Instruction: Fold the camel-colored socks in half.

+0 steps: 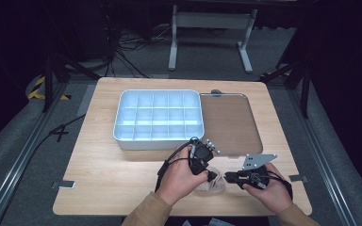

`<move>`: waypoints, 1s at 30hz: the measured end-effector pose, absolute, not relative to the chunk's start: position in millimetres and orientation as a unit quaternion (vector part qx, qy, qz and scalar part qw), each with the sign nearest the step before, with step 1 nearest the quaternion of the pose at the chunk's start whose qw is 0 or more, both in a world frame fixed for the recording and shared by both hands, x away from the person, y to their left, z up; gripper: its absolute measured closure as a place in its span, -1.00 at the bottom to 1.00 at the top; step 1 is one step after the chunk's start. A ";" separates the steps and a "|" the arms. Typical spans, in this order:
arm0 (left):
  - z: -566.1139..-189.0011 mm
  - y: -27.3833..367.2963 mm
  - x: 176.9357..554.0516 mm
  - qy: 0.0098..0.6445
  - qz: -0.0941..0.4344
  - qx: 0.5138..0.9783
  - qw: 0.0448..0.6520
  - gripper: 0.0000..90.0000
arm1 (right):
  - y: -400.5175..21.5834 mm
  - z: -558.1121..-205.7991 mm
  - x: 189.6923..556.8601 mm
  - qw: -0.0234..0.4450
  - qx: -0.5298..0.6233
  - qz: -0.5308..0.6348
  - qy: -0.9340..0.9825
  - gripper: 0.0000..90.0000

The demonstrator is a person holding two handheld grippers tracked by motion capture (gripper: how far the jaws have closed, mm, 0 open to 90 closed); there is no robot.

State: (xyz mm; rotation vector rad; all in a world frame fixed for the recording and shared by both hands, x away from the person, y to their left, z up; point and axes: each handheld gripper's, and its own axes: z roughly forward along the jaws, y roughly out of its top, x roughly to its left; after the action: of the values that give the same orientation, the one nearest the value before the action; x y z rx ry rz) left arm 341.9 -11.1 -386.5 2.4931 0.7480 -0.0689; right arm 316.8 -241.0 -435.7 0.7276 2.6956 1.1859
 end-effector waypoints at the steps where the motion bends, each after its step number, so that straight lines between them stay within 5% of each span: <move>1: -383.9 -6.7 341.2 0.277 -0.021 0.923 0.266 0.14 | -239.2 -432.6 317.1 0.055 0.236 0.393 0.887 0.82; 17: -378.2 30.9 332.6 0.293 -0.011 0.922 0.252 0.14 | -211.8 -408.8 315.9 0.041 0.207 0.423 0.882 0.80; 30: -389.6 35.6 333.3 0.298 -0.027 0.925 0.235 0.12 | -186.8 -422.1 318.8 0.043 0.196 0.405 0.892 0.76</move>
State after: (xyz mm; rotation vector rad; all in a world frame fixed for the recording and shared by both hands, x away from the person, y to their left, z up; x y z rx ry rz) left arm 333.3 35.6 -389.6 2.5382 0.8186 -0.0727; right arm 318.8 -186.8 -422.1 0.5981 2.7278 1.2382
